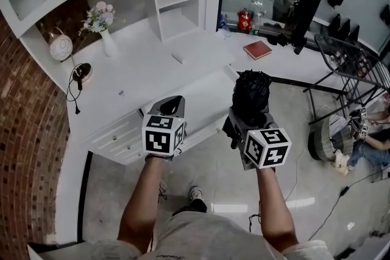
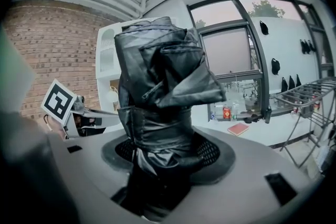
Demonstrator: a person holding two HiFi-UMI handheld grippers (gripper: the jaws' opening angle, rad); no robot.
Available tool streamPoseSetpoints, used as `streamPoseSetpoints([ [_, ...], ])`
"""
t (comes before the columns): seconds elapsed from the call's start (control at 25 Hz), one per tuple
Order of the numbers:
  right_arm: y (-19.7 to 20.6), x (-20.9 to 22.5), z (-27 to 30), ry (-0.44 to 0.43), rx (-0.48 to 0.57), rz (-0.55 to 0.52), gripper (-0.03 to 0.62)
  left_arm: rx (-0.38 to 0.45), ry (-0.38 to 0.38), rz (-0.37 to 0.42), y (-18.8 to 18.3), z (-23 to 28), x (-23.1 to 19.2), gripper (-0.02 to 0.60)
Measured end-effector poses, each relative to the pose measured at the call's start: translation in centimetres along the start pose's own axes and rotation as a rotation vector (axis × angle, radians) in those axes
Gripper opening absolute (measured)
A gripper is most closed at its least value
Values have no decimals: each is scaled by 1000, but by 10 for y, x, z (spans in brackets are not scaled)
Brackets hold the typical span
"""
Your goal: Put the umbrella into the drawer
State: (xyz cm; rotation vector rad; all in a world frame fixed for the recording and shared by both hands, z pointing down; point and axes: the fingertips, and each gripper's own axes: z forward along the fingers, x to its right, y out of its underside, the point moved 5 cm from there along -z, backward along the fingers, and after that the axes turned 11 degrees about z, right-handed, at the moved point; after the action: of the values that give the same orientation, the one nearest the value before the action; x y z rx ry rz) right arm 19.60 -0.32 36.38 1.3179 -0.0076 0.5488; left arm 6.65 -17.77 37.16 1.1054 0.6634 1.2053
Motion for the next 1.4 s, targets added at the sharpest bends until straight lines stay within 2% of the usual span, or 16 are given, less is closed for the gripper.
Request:
streamPoseSetpoints([
  [0.36,-13,-10,42,-10,-13,-18,253,-6,-7,-17,0,18,-37,-3],
  [1.0,-21,-23,91,-36,-33,-38,253,-4,-14,-35,2,42,-75,-3],
  [1.4,-29,-24,128,-71,-39,-45,253,-6,-49,-39,0,56,-100,-3],
])
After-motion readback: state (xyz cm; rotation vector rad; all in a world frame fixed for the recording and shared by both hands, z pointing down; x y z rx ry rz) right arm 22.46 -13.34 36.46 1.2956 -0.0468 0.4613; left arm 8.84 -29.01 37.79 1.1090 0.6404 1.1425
